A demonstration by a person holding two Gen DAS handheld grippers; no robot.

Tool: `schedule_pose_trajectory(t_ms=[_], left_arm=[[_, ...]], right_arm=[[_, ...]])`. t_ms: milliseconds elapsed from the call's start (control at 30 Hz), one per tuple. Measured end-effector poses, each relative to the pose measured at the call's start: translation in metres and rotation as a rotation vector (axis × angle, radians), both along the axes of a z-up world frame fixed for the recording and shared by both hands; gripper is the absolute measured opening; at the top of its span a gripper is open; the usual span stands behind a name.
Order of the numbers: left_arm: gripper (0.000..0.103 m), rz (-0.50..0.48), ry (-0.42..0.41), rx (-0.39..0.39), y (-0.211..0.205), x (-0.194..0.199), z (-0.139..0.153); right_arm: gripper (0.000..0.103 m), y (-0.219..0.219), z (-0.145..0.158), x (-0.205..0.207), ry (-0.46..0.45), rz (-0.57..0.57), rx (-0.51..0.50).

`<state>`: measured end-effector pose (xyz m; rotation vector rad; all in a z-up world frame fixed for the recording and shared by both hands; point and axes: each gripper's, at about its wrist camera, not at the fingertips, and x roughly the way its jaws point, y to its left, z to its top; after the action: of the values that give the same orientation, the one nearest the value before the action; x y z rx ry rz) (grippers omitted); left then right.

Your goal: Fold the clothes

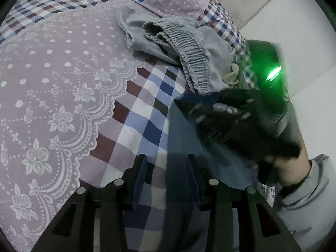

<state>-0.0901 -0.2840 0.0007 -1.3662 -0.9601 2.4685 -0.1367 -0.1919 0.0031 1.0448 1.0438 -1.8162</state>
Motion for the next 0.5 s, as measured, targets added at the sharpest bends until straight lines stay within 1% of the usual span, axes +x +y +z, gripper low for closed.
schedule_pose_trajectory(t_ms=[33,67,167,200,333,433,500], left_arm=[[0.04,-0.002,0.0,-0.001,0.0,0.0,0.0],[0.04,-0.003,0.0,-0.002,0.0,0.001,0.001],[0.04,-0.007,0.0,-0.002,0.0,0.001,0.001],[0.04,-0.01,-0.001,-0.003,0.0,0.001,0.001],[0.04,-0.042,-0.006,-0.014,0.006,0.0,0.001],[0.04,-0.064,-0.011,-0.041,0.013,-0.003,0.0],[0.04,-0.071,-0.011,-0.044,0.014,-0.004,0.0]], right_arm=[[0.019,0.006,0.009,-0.006,-0.018,-0.04,-0.039],[0.021,0.015,0.019,-0.011,-0.019,-0.093,-0.092],[0.024,0.049,0.049,-0.026,-0.087,-0.258,-0.245],[0.024,0.057,0.053,-0.025,-0.154,-0.273,-0.283],[0.024,0.058,0.041,-0.016,-0.329,-0.235,-0.313],[0.024,0.048,0.024,0.004,-0.357,-0.202,-0.256],[0.019,0.042,0.014,0.017,-0.37,-0.179,-0.219]])
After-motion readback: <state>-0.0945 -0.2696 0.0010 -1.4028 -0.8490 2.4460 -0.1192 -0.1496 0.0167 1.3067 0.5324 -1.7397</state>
